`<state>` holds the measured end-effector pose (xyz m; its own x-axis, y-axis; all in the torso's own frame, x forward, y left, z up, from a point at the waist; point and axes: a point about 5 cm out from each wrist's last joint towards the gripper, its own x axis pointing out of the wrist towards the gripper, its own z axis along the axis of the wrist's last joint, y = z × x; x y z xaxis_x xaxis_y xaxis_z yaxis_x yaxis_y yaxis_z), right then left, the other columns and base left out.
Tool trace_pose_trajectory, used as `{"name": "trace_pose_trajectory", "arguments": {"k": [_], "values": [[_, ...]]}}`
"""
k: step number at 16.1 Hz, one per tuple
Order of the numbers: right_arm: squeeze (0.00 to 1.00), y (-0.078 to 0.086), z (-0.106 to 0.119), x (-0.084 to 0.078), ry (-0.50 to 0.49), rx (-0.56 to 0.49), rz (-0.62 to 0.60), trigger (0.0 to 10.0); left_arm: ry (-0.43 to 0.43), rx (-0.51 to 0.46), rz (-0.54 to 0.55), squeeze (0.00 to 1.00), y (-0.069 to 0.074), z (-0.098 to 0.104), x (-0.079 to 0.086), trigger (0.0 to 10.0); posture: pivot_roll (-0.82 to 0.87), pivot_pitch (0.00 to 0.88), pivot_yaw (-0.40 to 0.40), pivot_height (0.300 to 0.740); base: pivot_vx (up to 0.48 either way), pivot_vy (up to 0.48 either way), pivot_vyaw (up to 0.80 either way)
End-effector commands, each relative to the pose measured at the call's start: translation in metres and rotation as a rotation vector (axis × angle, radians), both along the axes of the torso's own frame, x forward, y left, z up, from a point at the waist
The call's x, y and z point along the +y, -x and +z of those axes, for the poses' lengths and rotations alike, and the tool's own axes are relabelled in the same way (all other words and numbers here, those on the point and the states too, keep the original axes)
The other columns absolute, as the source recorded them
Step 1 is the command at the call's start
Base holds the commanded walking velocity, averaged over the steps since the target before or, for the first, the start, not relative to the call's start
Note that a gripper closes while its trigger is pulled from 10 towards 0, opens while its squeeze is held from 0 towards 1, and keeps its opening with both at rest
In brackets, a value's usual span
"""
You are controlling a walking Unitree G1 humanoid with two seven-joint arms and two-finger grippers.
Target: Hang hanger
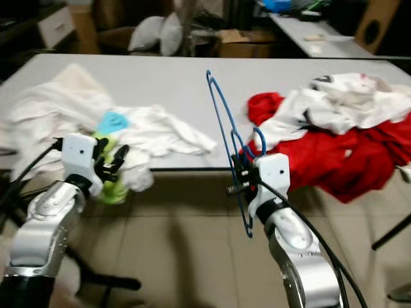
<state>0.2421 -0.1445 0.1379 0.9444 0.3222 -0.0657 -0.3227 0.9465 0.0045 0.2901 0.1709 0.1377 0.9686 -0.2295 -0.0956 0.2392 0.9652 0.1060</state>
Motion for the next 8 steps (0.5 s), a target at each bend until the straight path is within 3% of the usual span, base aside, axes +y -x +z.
{"name": "trace_pose_trajectory", "arguments": {"k": [1,8], "values": [[0.0,-0.001,0.0,-0.008,0.035,0.003,-0.028,10.0,-0.002,0.003,-0.025,0.0,-0.002,0.001,-0.009,10.0,-0.06,0.0,0.045,0.74,0.0,0.0,0.0],[0.0,0.003,-0.006,-0.019,0.079,0.044,-0.038,10.0,0.09,-0.001,-0.046,0.0,-0.004,-0.001,-0.017,10.0,-0.07,0.0,0.038,0.74,0.0,0.0,0.0]]}}
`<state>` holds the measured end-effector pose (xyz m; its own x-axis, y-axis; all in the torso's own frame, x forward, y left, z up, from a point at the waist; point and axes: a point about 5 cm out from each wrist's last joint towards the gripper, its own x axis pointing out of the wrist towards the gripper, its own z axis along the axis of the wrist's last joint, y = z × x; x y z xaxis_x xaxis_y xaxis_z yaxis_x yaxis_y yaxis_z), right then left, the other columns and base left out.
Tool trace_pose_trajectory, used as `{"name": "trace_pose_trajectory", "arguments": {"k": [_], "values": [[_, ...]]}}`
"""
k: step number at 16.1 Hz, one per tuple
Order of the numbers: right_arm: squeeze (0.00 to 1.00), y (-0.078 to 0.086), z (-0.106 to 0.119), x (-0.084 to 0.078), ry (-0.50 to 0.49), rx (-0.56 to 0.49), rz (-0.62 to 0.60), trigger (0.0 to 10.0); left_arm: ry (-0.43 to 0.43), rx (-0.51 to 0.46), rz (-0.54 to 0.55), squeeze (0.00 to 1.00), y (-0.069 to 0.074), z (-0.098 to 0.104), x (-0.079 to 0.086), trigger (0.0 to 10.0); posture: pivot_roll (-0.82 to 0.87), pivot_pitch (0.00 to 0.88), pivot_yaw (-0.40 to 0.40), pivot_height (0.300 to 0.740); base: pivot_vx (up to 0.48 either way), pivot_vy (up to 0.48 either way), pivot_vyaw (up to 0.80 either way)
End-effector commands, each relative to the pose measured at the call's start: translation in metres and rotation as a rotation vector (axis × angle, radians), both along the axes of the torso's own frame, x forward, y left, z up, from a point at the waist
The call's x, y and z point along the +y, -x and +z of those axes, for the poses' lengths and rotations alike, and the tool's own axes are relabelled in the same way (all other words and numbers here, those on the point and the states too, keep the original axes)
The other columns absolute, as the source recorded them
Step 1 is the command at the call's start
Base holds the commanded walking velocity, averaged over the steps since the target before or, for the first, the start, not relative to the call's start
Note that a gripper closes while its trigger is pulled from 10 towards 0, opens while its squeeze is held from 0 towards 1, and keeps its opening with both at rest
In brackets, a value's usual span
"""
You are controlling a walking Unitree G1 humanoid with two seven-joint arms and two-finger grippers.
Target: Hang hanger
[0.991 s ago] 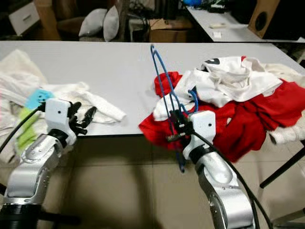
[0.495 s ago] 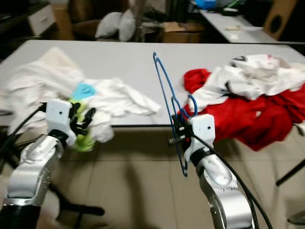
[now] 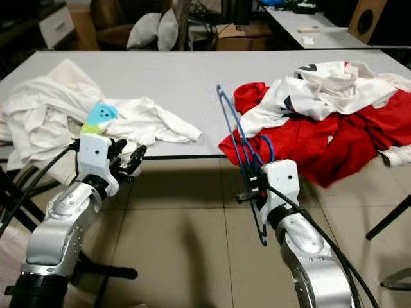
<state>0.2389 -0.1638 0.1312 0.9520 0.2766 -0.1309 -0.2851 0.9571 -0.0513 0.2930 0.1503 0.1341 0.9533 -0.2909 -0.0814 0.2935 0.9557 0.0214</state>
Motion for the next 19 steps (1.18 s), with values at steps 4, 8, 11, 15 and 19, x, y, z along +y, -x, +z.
{"name": "trace_pose_trajectory", "arguments": {"k": [4,8,11,15,19], "values": [[0.0,0.009,0.003,-0.008,0.046,0.001,-0.008,10.0,0.022,0.004,-0.019,0.0,0.002,-0.004,-0.006,10.0,-0.1,0.0,0.032,0.74,0.124,0.0,0.0],[0.0,0.008,0.003,-0.007,0.044,-0.005,0.042,10.0,0.035,-0.044,0.016,0.0,0.009,0.0,0.003,10.0,-0.07,0.0,-0.008,0.74,0.212,0.0,0.0],[0.0,-0.003,-0.001,-0.013,0.087,-0.003,0.076,10.0,-0.034,0.014,0.112,0.81,-0.001,-0.008,0.02,10.0,-0.03,0.0,0.0,0.74,0.0,0.0,0.0],[0.0,0.001,0.001,-0.007,0.061,-0.013,0.107,10.0,-0.032,0.002,0.134,1.0,-0.016,-0.001,0.033,10.0,-0.07,0.0,0.058,0.74,0.0,0.0,0.0],[0.0,0.012,-0.009,-0.013,0.07,0.014,0.041,10.0,0.064,0.002,0.021,0.12,0.0,-0.005,0.022,10.0,-0.08,0.0,0.066,0.74,0.0,0.0,0.0]]}}
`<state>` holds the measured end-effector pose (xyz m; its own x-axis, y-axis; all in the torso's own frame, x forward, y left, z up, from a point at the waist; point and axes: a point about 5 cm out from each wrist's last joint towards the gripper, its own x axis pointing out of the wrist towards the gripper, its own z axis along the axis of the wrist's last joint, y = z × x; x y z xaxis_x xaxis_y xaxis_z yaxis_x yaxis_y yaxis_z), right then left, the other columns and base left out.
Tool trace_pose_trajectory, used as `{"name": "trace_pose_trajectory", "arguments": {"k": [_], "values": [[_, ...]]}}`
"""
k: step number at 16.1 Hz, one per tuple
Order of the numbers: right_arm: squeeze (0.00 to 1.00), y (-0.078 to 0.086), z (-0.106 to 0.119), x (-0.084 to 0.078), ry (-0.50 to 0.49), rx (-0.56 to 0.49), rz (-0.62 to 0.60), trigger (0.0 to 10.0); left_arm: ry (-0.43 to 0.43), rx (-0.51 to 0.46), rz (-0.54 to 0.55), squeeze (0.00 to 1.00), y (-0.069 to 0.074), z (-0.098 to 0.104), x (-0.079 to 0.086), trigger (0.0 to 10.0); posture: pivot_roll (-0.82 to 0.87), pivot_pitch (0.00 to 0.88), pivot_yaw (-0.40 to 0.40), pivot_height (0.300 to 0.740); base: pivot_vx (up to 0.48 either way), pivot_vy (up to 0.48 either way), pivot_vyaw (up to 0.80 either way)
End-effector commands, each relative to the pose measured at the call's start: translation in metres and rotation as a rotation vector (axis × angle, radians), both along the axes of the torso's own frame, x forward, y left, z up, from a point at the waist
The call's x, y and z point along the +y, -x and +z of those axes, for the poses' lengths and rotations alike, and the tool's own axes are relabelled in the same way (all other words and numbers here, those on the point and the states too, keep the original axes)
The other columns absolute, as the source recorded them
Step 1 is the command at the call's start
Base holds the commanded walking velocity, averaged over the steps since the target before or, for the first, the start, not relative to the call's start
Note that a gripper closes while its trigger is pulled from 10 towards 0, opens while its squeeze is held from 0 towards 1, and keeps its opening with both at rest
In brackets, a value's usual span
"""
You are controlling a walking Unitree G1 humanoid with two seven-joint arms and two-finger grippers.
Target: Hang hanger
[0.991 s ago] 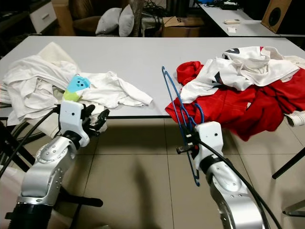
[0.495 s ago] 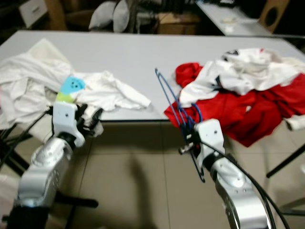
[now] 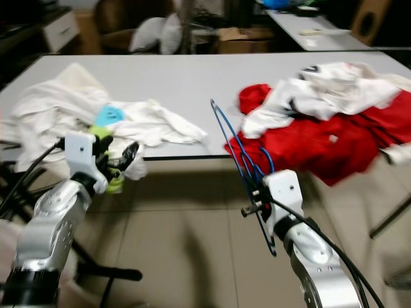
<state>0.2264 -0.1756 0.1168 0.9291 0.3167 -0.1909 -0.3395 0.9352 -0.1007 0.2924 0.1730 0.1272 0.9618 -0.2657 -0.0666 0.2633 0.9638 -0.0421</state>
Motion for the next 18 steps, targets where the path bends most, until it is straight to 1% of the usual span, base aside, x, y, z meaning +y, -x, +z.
{"name": "trace_pose_trajectory", "arguments": {"k": [1,3,4,6,7,11,13,14,15,16,17,18], "values": [[0.0,0.001,0.003,0.0,-0.007,-0.02,-0.019,10.0,0.015,-0.004,-0.001,0.13,0.006,-0.003,-0.003,10.0,-0.07,0.0,0.053,0.74,0.0,0.0,0.0],[0.0,-0.001,0.002,0.004,-0.032,-0.02,-0.024,10.0,0.006,0.001,-0.001,0.13,0.01,-0.006,-0.006,10.0,-0.05,0.0,0.044,0.74,0.306,0.0,0.0],[0.0,-0.003,0.0,0.007,-0.015,-0.017,-0.012,10.0,-0.015,-0.005,0.002,0.13,0.012,-0.007,-0.006,10.0,-0.04,0.0,0.038,0.74,0.33,0.0,0.0],[0.0,-0.005,-0.002,0.01,-0.016,-0.008,-0.003,10.0,-0.04,-0.01,0.01,0.13,0.014,-0.006,-0.006,10.0,-0.03,0.0,0.031,0.74,0.326,0.0,-0.65],[0.0,-0.008,0.002,0.011,-0.029,-0.025,-0.005,10.0,-0.05,-0.035,0.039,0.13,0.016,-0.004,-0.002,10.0,-0.03,0.0,0.023,0.74,0.33,0.0,-0.8],[0.0,-0.009,0.005,0.011,-0.033,-0.047,0.023,10.0,-0.063,-0.084,0.08,0.13,0.015,0.004,0.003,10.0,-0.02,0.0,0.021,0.74,0.339,0.0,0.0],[0.0,-0.01,0.006,0.012,-0.032,-0.05,0.034,10.0,-0.067,-0.09,0.094,0.14,0.014,0.005,0.004,10.0,-0.03,0.0,0.022,0.74,0.347,0.0,0.0],[0.0,-0.01,0.006,0.012,-0.026,-0.053,0.041,10.0,-0.065,-0.094,0.098,0.13,0.013,0.006,0.004,10.0,-0.03,0.0,0.022,0.74,0.352,0.0,0.0],[0.0,-0.011,0.007,0.013,-0.006,-0.06,0.055,10.0,-0.065,-0.096,0.101,0.13,0.012,0.007,0.004,10.0,-0.03,0.0,0.021,0.74,0.36,0.0,0.0],[0.0,-0.012,0.008,0.014,0.035,-0.069,0.083,10.0,-0.067,-0.095,0.106,0.13,0.012,0.006,0.004,10.0,-0.02,0.0,0.02,0.74,0.36,0.0,0.0],[0.0,-0.013,0.009,0.015,0.043,-0.069,0.092,10.0,-0.067,-0.095,0.108,0.13,0.012,0.006,0.005,10.0,-0.02,0.0,0.019,0.74,0.356,0.0,0.0],[0.0,-0.013,0.009,0.019,0.08,-0.072,0.136,10.0,-0.07,-0.096,0.122,0.13,0.012,0.006,0.006,10.0,-0.02,0.0,0.011,0.74,0.36,0.0,0.8]]}}
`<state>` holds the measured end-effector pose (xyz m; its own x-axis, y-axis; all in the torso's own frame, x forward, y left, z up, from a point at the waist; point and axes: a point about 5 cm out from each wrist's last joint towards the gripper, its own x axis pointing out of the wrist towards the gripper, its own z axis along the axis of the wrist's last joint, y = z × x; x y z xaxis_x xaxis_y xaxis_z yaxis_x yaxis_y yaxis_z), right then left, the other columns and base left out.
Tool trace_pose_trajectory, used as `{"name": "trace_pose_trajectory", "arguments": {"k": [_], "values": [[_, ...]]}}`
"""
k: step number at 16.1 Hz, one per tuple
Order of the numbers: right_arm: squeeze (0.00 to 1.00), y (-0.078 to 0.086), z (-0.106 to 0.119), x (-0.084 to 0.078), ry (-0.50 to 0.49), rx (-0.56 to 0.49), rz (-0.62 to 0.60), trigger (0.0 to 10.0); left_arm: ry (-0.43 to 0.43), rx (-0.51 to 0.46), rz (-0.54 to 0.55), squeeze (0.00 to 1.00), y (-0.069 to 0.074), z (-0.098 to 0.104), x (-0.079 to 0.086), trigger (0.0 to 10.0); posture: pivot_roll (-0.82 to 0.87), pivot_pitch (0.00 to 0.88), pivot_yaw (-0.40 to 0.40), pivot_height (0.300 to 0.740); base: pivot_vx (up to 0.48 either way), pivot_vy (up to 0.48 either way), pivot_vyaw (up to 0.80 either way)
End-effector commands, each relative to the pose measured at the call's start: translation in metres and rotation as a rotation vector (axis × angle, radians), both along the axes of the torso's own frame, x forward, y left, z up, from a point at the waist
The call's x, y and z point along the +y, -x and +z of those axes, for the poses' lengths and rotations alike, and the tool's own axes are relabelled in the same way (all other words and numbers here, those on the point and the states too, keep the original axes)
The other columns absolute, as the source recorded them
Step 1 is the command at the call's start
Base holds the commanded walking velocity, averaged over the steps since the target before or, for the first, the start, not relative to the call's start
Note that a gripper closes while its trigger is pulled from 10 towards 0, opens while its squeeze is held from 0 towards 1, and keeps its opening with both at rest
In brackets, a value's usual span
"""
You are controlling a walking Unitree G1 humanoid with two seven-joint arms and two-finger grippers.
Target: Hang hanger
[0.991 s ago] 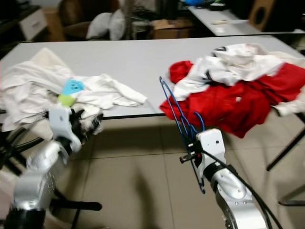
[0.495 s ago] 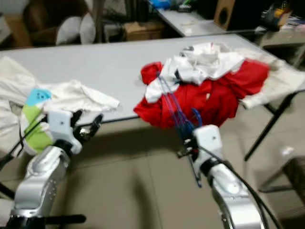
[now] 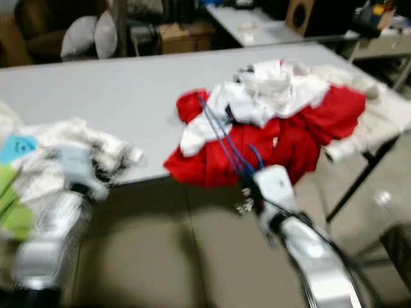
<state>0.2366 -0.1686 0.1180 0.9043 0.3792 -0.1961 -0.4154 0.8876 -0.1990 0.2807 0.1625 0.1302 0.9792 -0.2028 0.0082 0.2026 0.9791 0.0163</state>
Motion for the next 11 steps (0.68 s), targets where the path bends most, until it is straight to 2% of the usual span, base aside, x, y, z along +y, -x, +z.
{"name": "trace_pose_trajectory", "arguments": {"k": [1,5,7,11], "values": [[0.0,-0.0032,0.0076,0.0141,-0.008,-0.04,0.069,10.0,-0.029,-0.011,0.069,0.13,0.0002,0.0032,0.0189,10.0,-0.01,0.0,0.007,0.74,0.36,0.0,0.8],[0.0,-0.0078,0.0076,0.0191,0.003,-0.056,0.103,10.0,-0.032,-0.017,0.082,0.13,-0.0015,0.0045,0.0228,10.0,0.0,0.0,0.004,0.74,0.36,0.0,0.8],[0.0,-0.01,0.0084,0.0183,-0.035,-0.063,0.081,10.0,-0.033,-0.017,0.076,0.13,-0.0031,0.0043,0.0223,10.0,-0.01,0.0,0.008,0.74,0.358,0.0,0.0],[0.0,-0.0085,0.0034,0.0174,-0.019,-0.059,0.077,10.0,-0.042,-0.003,0.064,0.13,-0.0047,-0.0004,0.0213,10.0,-0.02,0.0,0.017,0.74,0.357,0.0,0.0]]}}
